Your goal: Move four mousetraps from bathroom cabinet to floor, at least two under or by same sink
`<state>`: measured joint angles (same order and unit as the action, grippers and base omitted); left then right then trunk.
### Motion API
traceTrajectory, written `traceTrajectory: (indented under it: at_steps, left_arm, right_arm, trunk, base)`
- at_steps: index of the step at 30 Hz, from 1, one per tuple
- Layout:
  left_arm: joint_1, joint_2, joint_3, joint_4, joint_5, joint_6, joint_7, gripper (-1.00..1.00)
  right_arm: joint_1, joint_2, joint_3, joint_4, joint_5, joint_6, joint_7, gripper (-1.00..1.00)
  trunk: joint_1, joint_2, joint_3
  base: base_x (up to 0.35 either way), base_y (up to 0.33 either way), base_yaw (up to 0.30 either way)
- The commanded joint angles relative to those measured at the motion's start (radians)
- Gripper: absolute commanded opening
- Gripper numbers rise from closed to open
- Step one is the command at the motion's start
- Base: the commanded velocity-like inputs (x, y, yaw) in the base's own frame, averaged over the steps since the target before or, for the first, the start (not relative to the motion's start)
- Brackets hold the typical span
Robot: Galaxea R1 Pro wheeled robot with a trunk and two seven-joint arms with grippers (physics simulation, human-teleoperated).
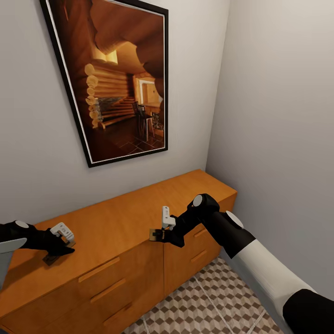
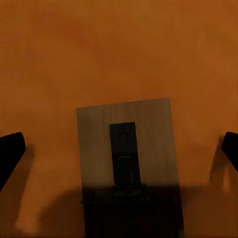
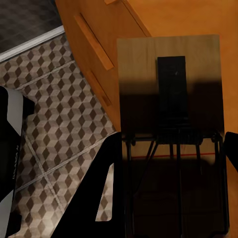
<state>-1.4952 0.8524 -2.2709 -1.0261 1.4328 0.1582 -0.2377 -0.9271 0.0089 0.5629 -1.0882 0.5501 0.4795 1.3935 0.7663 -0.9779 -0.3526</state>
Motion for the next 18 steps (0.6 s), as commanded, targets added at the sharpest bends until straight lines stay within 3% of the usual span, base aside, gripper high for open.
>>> traceTrajectory:
  at_steps: [1,5,6,18]
  left_arm:
    - [0.051,0.001,-0.005,0.002,0.003,0.001,0.001,1.0]
    - [0.053,0.001,-0.006,0.007,0.003,-0.005,0.001,1.0]
    - [0.054,0.002,-0.006,0.008,0.003,-0.006,0.001,-1.0]
    - [0.055,-0.001,-0.006,0.022,0.005,-0.008,0.001,-1.0]
  right_arm:
    - [-0.001,0.0,0.0,-0.001,0.004,0.013,0.007,-1.0]
    - [-0.001,0.0,0.0,-0.001,0.004,0.013,0.007,-1.0]
    - [-0.001,0.0,0.0,-0.001,0.004,0.013,0.007,-1.0]
    - [0.008,0.0,0.0,-0.004,0.004,0.013,0.007,-1.0]
  trunk:
    - [0.0,0.0,-0.002]
    - [0.0,0.0,-0.002]
    - [0.0,0.0,-0.002]
    - [0.0,0.0,-0.002]
  base:
    - [0.0,0.0,0.0]
    - [0.0,0.0,0.0]
    - [0.0,0.0,0.0]
    - [0.0,0.0,0.0]
